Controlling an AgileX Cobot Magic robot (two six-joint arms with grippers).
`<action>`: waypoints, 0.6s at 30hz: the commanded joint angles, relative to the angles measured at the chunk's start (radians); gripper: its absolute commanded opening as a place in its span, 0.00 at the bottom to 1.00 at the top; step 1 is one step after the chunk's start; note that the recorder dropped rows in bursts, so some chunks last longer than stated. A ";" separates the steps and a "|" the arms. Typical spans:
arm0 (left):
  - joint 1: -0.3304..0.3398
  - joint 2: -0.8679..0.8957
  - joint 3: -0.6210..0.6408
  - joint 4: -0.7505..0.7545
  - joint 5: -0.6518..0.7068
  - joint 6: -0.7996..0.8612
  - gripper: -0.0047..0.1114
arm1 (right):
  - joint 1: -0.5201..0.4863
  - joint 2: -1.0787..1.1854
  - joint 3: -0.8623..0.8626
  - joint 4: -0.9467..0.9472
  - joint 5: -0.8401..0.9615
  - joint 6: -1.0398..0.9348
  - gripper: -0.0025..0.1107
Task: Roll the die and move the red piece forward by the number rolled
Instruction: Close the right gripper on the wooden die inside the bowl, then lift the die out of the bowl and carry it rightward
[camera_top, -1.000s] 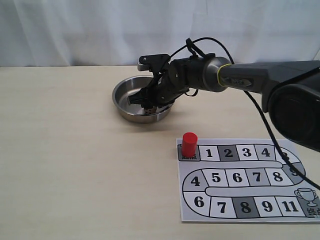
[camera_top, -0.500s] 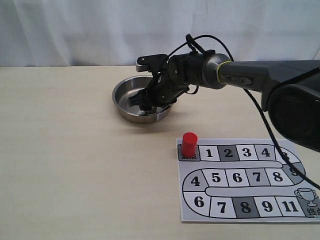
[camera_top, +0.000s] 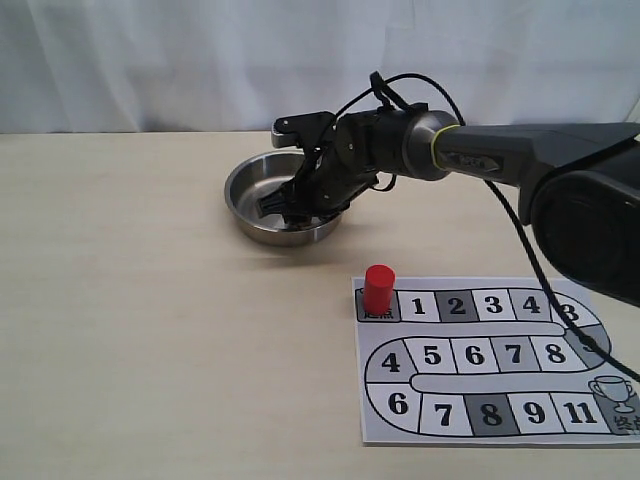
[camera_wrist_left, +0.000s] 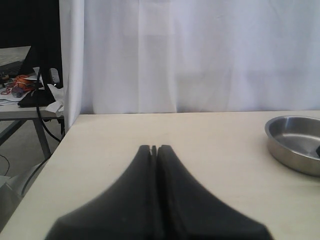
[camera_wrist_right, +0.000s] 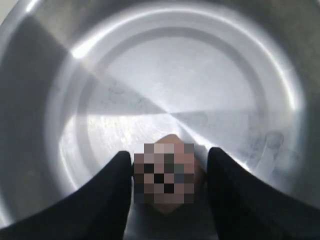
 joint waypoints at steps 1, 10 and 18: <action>0.000 -0.001 -0.005 -0.001 -0.011 -0.002 0.04 | -0.002 0.006 -0.027 -0.009 -0.004 -0.008 0.06; 0.000 -0.001 -0.005 -0.001 -0.011 -0.002 0.04 | -0.002 -0.003 -0.132 -0.006 0.102 -0.008 0.06; 0.000 -0.001 -0.005 -0.001 -0.011 -0.002 0.04 | -0.002 -0.105 -0.134 -0.014 0.214 -0.008 0.06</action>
